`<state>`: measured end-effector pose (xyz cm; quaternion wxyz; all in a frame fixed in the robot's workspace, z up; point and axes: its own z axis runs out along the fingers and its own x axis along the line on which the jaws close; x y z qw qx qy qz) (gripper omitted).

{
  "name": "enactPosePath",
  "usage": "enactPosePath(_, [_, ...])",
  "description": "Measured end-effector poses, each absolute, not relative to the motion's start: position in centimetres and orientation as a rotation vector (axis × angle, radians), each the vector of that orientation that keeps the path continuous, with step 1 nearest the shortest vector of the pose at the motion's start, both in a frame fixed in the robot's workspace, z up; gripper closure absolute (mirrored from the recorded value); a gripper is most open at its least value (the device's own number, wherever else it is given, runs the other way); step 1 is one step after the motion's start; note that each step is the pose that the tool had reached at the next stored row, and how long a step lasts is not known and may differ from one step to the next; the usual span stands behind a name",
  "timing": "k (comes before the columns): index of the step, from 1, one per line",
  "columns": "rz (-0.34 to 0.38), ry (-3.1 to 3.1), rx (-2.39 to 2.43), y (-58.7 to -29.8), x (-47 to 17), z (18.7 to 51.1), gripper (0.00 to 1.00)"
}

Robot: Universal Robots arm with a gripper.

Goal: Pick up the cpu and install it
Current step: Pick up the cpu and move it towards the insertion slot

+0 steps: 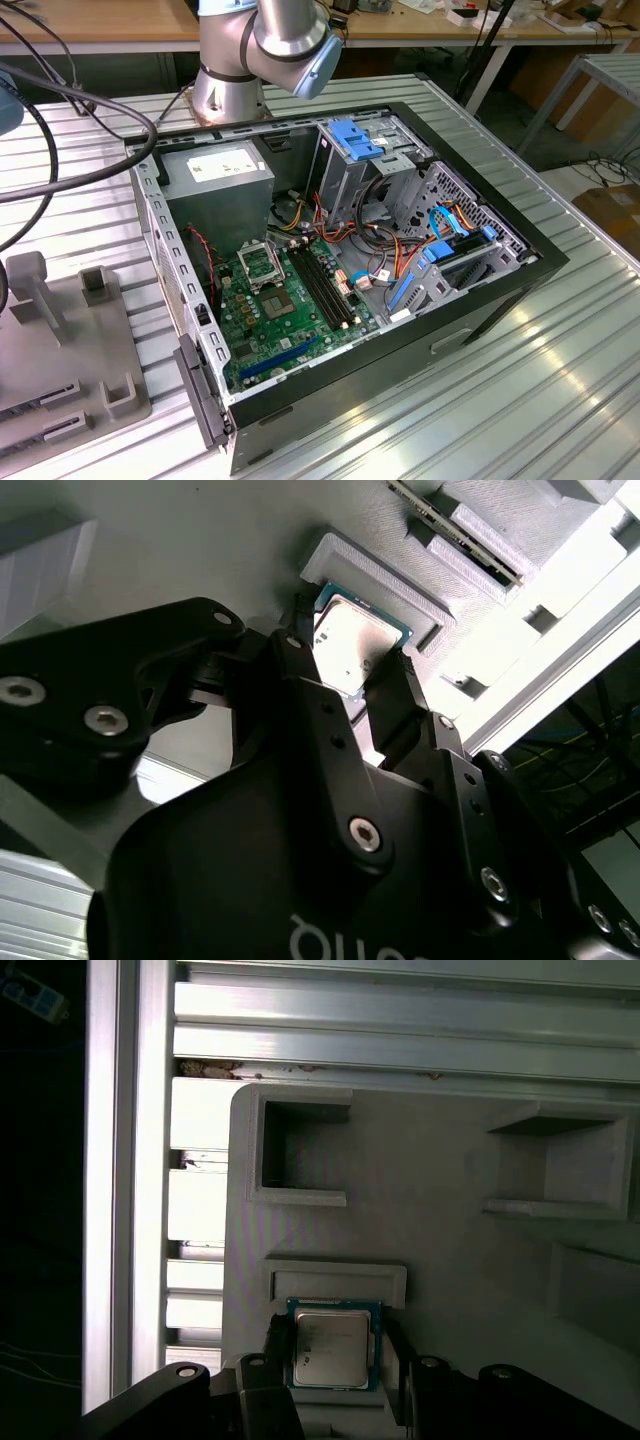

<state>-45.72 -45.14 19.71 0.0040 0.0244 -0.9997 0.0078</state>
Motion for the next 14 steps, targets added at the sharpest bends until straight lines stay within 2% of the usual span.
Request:
enactPosePath(4, [0.024,-3.132,0.076,-45.14,-45.72,19.69,0.52])
enactPosePath(5, [0.024,-3.133,0.076,-45.14,-45.72,19.68,0.45])
enactPosePath(14, [0.024,-3.132,0.076,-45.14,-45.72,19.43,0.45])
